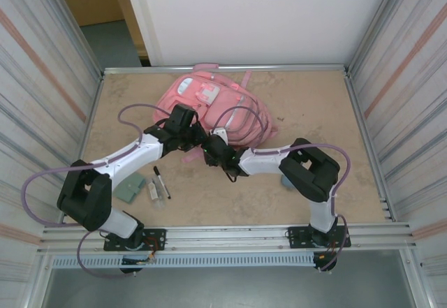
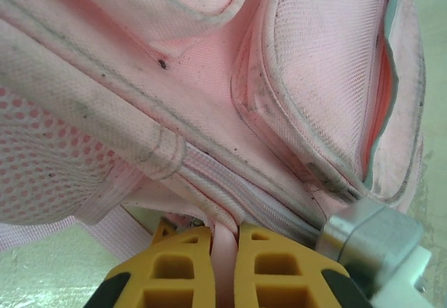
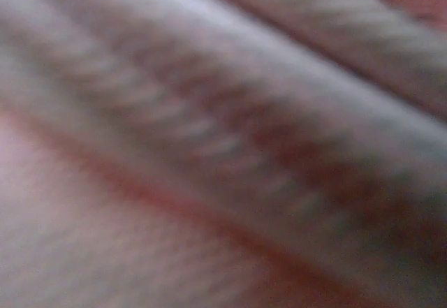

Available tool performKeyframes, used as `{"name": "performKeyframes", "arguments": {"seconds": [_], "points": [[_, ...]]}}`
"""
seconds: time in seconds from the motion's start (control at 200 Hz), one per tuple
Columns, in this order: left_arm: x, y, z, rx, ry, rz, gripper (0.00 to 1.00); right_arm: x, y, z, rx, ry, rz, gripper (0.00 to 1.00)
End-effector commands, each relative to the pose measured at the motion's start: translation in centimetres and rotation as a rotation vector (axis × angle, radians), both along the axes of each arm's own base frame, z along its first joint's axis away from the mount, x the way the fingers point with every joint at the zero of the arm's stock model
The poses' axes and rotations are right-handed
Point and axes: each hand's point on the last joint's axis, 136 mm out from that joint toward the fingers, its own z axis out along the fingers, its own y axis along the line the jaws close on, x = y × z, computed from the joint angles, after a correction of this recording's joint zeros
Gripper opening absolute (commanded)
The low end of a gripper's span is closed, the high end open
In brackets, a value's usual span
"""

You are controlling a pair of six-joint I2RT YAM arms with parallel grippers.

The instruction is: Pack books, pencil case, and school supplies into a backpack

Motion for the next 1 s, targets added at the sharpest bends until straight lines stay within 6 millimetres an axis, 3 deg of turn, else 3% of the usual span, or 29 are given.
{"name": "performKeyframes", "arguments": {"seconds": [0.0,0.18,0.261,0.431,0.616,0.722,0.812,0.837,0.852,0.877,0.992], "points": [[0.1,-1.4,5.2,-0.097,-0.105,-0.043,0.00,1.4,0.4,1.0,0.033,-0.052,-0.089,0.38],[0.0,-0.6,5.0,-0.092,-0.102,-0.018,0.00,1.8,-1.1,0.7,0.005,-0.051,-0.144,0.12],[0.0,-0.2,5.2,-0.079,-0.115,-0.012,0.00,1.4,-0.9,0.5,0.019,-0.011,-0.118,0.06],[0.8,1.4,4.5,-0.017,-0.120,-0.002,0.00,-1.2,-0.9,0.5,0.049,0.140,-0.015,0.00],[2.8,4.4,2.2,0.077,-0.147,0.014,0.00,-4.2,-3.0,-0.6,0.082,0.372,0.126,0.00],[4.4,6.0,0.6,0.145,-0.148,-0.010,0.00,-5.6,-3.0,0.4,0.097,0.403,0.255,0.00],[5.3,5.7,0.0,0.078,-0.139,-0.064,0.00,-5.9,-2.6,1.6,0.121,0.387,0.329,0.00],[5.3,5.5,-0.1,0.046,-0.131,-0.070,0.13,-5.9,-2.5,1.9,0.130,0.388,0.341,0.00],[5.3,5.1,0.1,0.027,-0.136,-0.082,0.27,-5.8,-2.4,2.1,0.137,0.388,0.346,0.00],[5.1,4.7,0.4,0.006,-0.145,-0.102,0.35,-5.7,-2.1,2.5,0.149,0.384,0.354,0.00],[2.4,4.4,0.3,0.101,-0.165,-0.113,0.52,-4.9,-1.3,3.6,0.160,0.360,0.373,0.00]]}}
